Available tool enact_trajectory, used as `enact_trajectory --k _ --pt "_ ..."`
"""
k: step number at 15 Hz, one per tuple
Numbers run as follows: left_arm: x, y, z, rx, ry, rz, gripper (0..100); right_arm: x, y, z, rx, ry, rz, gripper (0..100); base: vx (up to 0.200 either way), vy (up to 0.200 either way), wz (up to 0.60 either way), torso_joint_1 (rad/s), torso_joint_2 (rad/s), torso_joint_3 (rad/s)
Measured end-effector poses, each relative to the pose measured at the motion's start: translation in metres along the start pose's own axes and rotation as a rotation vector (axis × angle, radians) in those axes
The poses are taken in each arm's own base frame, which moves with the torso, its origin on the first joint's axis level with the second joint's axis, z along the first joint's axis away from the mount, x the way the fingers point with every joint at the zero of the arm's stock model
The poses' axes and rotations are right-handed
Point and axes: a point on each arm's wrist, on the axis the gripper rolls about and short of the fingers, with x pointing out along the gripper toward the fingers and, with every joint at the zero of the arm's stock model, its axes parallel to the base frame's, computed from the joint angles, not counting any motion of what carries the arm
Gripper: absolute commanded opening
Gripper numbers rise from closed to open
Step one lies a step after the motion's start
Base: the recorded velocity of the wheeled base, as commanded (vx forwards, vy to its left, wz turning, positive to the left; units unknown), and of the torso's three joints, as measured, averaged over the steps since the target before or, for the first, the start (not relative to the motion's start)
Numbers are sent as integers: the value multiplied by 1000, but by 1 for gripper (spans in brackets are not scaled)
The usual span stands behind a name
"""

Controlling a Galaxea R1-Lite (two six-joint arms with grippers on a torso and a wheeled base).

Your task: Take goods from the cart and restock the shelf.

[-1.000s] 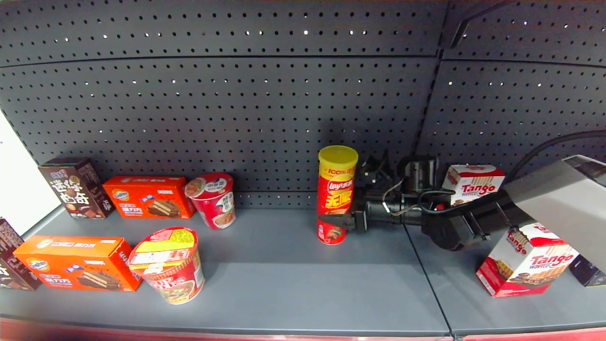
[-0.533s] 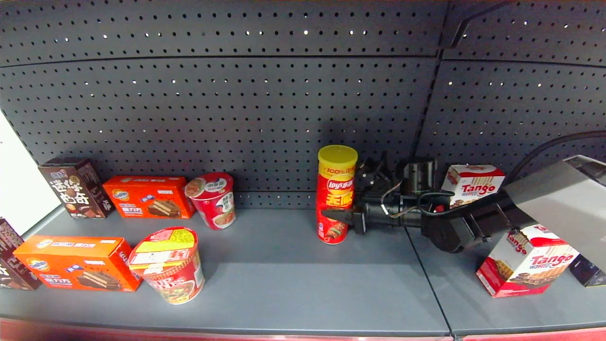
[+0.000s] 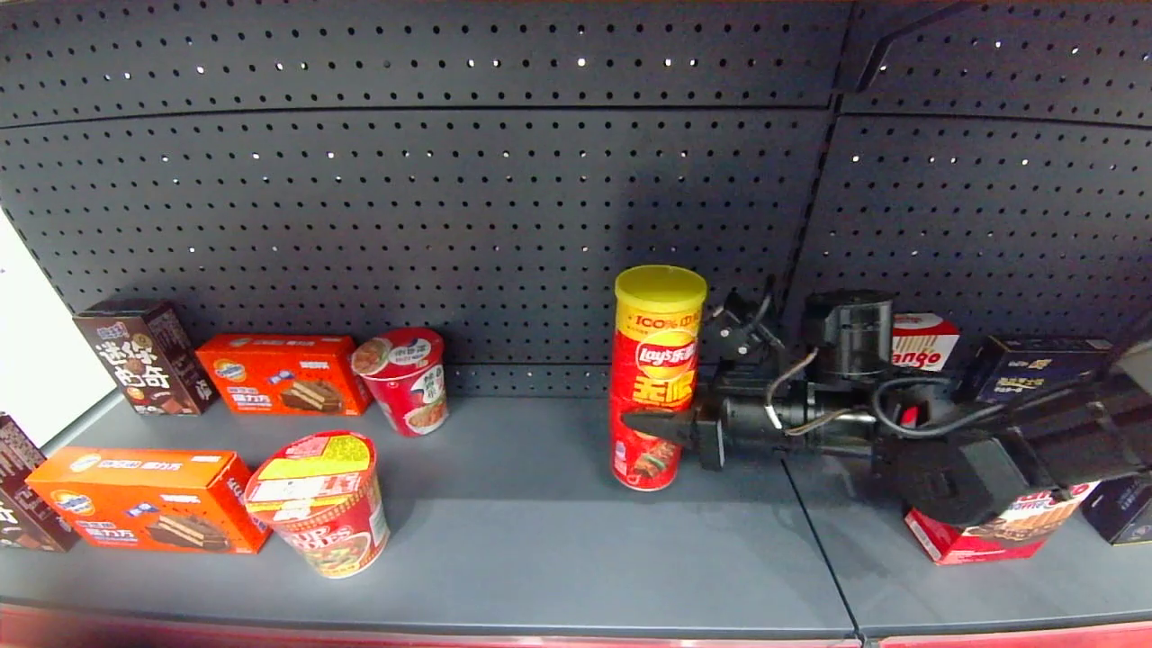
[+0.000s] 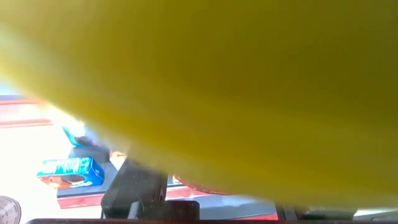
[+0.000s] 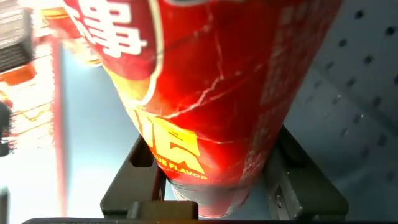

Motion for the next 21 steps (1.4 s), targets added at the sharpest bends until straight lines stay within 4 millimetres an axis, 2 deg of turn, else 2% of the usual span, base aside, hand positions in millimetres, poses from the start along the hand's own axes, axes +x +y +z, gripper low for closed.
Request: enact_trajectory --k 4,7,10,16,21 --pt "-2 0 3 1 -10 2 0 -52 41 -9 30 43 -2 0 0 0 0 0 0 0" --pt "-3 -1 4 10 -22 11 0 -68 53 -14 -12 -18 -12 0 0 0 0 0 0 0" --pt "-5 -1 8 13 -38 23 0 -67 53 -23 -31 -44 -17 0 0 0 0 0 0 0" --pt "-5 -1 6 13 -36 37 0 -39 49 -49 -26 -44 13 0 0 0 0 0 0 0" --pt "-4 0 3 14 -32 39 0 -28 54 -56 -12 -21 45 0 0 0 0 0 0 0"
